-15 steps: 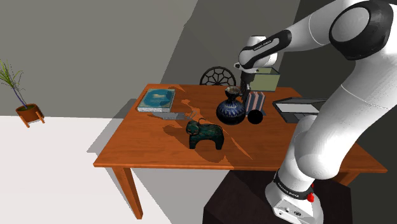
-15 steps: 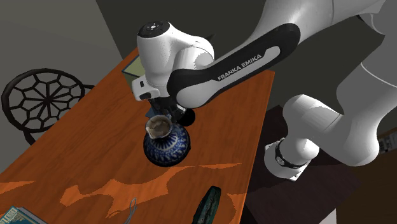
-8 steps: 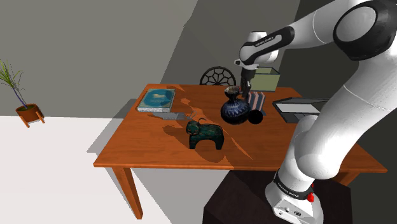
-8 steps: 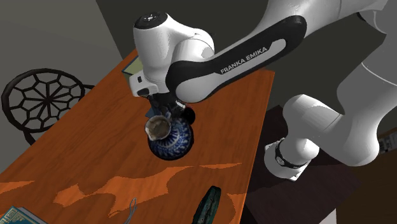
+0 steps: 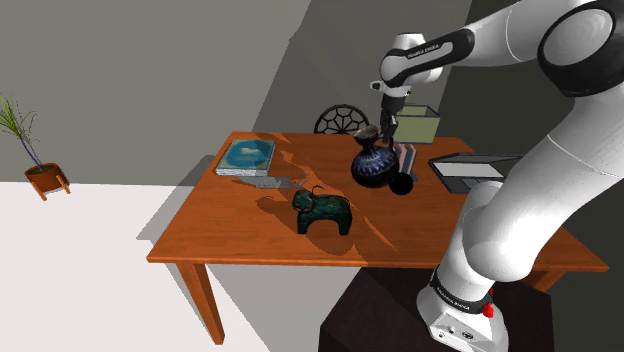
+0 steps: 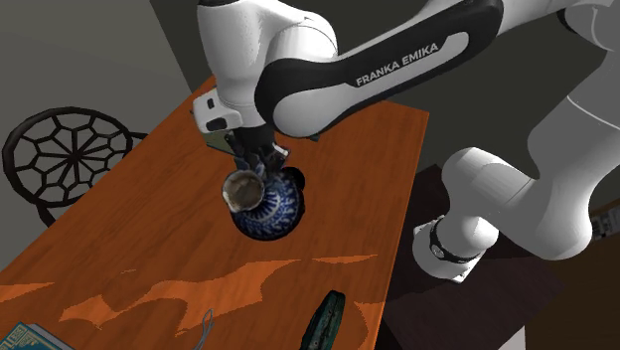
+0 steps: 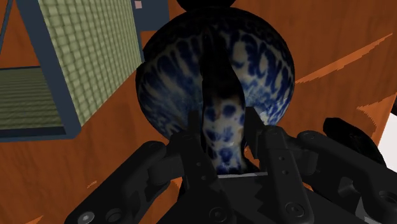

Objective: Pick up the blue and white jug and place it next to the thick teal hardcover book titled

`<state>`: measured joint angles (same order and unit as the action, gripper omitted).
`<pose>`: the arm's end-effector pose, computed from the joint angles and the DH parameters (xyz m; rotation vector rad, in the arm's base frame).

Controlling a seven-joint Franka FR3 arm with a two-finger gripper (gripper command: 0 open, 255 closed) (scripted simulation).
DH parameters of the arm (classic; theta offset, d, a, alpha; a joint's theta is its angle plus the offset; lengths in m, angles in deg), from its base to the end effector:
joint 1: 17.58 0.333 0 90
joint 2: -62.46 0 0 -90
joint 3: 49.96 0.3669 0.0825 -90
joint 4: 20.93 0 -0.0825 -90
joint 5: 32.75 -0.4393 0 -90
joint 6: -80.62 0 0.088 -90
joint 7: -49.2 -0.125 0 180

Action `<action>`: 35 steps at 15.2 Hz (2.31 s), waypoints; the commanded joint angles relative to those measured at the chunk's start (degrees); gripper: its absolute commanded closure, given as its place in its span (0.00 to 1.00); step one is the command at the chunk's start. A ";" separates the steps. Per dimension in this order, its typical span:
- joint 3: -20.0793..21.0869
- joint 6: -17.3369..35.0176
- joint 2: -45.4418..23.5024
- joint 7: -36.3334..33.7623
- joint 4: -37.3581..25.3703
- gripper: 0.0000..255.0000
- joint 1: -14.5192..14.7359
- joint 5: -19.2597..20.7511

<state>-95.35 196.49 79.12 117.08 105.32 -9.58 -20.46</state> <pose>0.4020 -0.3505 0.4753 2.9614 0.9837 0.0474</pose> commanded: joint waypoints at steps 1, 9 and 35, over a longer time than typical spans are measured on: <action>0.48 -1.60 0.65 -0.23 -1.26 1.00 -0.07 0.18; 1.88 -7.89 1.93 -0.60 -6.42 1.00 -0.02 0.30; 3.14 -27.72 -1.13 1.29 -28.79 1.00 1.47 -2.54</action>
<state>-92.17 169.47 78.07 118.20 77.60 -8.11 -22.92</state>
